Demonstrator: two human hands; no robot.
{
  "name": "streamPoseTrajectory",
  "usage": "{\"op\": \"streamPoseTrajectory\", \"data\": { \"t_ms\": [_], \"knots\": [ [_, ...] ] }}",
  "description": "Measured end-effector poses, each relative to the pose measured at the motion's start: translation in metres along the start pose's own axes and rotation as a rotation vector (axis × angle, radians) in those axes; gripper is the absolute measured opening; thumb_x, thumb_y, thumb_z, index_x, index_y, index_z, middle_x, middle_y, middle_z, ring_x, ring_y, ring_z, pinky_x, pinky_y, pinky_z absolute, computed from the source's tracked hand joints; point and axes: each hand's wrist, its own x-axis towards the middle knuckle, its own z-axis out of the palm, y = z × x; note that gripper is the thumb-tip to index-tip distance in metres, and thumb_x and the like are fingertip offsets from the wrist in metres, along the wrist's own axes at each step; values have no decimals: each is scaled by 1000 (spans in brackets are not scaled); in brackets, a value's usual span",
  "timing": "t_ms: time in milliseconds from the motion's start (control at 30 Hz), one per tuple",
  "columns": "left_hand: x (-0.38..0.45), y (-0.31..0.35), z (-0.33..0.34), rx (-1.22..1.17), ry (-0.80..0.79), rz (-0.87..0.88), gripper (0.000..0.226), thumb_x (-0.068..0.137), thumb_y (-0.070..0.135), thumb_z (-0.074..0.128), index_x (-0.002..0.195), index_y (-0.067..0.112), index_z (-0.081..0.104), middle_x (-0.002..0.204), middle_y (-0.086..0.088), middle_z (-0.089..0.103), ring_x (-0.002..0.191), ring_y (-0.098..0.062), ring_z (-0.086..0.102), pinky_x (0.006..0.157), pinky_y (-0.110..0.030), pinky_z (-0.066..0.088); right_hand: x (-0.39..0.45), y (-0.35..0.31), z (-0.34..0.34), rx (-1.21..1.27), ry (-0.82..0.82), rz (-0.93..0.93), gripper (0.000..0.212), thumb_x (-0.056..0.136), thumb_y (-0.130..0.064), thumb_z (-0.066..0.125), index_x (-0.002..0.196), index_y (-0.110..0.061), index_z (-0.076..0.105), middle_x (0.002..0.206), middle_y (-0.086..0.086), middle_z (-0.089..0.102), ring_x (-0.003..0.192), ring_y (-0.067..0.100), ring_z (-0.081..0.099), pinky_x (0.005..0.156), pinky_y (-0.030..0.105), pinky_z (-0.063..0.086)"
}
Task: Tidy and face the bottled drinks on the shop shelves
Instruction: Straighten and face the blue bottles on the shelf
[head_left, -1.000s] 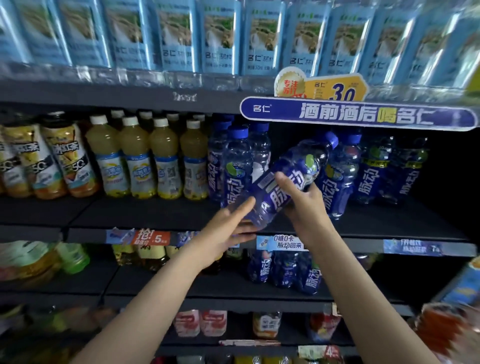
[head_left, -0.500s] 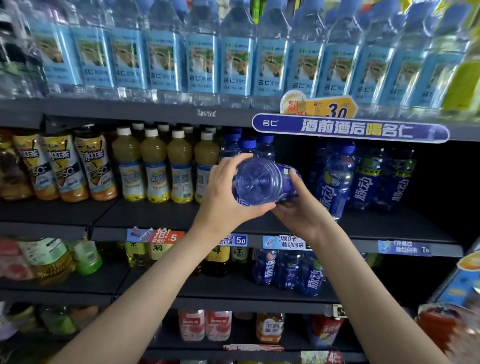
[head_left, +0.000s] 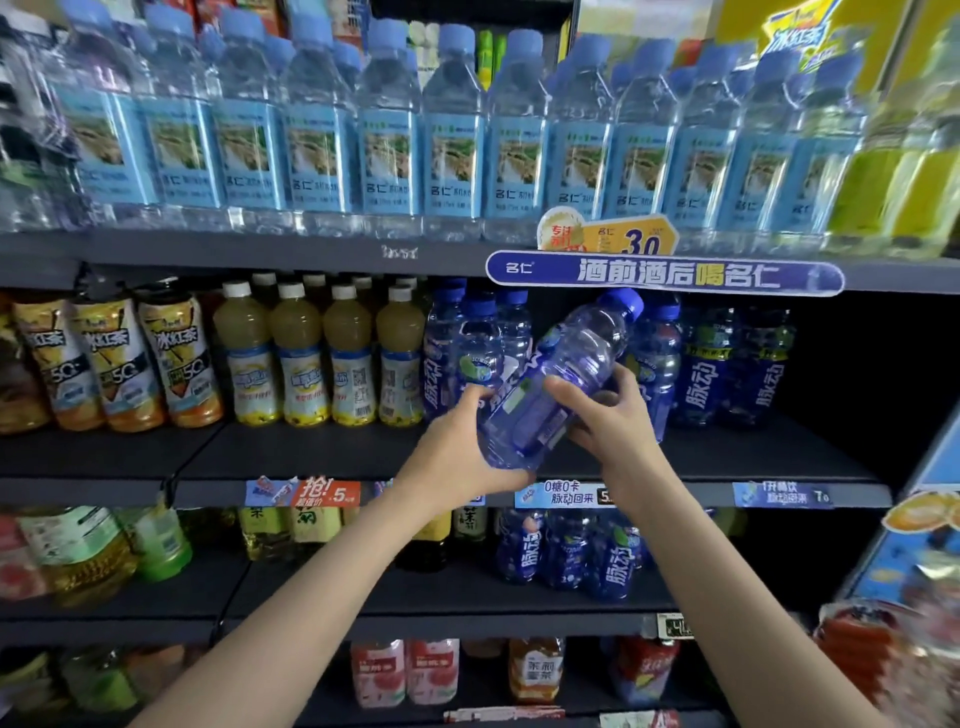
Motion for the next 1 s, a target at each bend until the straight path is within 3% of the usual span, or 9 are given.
{"op": "streamPoseTrajectory", "data": {
  "t_ms": [67,133,267,367,500,633,767,900,1000],
  "knots": [
    [0,0,-9,-349,-160,-71,50,70,22,81,109,27,51,111,5,64,94,-4,64,80,-18,50,1,0,-13,89,-152,56,56,78,-24,71,128,-22,47,111,6,65,95,19,67,84,31,53],
    [-2,-3,-14,-589,-320,-103,46,67,20,80,106,26,57,104,4,70,90,-5,67,73,-17,52,3,0,-19,165,-251,79,54,76,-24,68,127,-23,49,106,1,68,89,17,68,82,30,53],
    [-2,-5,-15,-678,-464,-162,49,61,25,76,107,25,60,100,6,72,93,-9,67,75,-20,53,2,-2,-11,154,-255,-22,53,77,-19,73,125,-18,50,110,5,68,92,20,68,76,31,56],
    [4,4,-15,-497,-359,-127,41,73,20,79,103,31,54,102,14,67,100,-10,62,90,-23,48,0,-6,-5,-20,-101,-106,69,70,-18,81,129,-18,46,105,4,70,90,16,69,78,32,57],
    [9,15,6,-155,-151,-7,61,68,29,82,112,30,40,97,23,53,92,4,54,78,-14,42,-5,4,7,-344,-33,-243,100,55,-30,90,138,-31,33,110,-3,66,97,12,66,87,36,55],
    [10,-6,12,-385,-151,-80,54,67,19,82,109,30,50,105,11,64,100,-9,60,85,-20,48,-3,-1,1,-452,-159,-290,92,66,-38,81,141,-35,29,111,-5,65,99,9,65,89,34,53],
    [11,-19,4,-678,-330,-117,54,65,14,74,113,29,54,109,2,66,105,-14,62,86,-27,51,1,-6,-12,-426,-358,-199,83,74,-32,75,141,-41,28,111,0,65,103,14,63,90,29,51],
    [23,-25,6,-550,-382,-110,59,69,10,75,122,26,52,115,4,64,106,-8,61,91,-28,49,8,8,-8,-449,-256,-208,87,64,-34,85,136,-30,38,109,-4,66,98,13,65,91,40,53],
    [34,-23,11,-425,-284,-63,59,73,9,75,124,23,49,116,6,62,106,-8,60,93,-24,49,11,18,-8,-450,-148,-293,88,62,-29,87,135,-29,37,108,-6,68,96,11,66,90,39,53]
  ]
}}
